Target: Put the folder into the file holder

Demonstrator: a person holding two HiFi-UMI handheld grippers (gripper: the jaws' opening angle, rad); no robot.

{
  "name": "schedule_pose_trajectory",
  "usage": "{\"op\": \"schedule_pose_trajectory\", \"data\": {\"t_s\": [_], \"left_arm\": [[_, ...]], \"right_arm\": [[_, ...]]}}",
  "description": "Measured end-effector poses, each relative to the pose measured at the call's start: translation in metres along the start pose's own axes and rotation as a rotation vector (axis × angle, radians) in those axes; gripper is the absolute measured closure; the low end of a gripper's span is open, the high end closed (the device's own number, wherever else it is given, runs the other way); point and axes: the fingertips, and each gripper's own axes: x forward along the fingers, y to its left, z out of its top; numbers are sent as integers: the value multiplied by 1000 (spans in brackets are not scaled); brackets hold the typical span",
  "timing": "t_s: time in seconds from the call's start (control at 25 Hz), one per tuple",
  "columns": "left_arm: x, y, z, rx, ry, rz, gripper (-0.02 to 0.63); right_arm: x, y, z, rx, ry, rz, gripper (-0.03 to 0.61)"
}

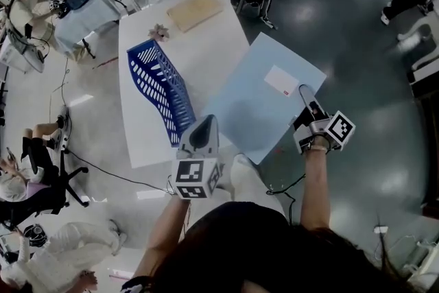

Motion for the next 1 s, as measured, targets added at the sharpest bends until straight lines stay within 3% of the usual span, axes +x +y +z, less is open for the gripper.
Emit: {"op": "schedule_pose_trajectory", "data": {"t_s": [1.0], "left_arm": [[-96, 10, -8, 17, -55, -27, 607]], "right_arm": [[-94, 88, -24, -169, -173, 26, 433]]}}
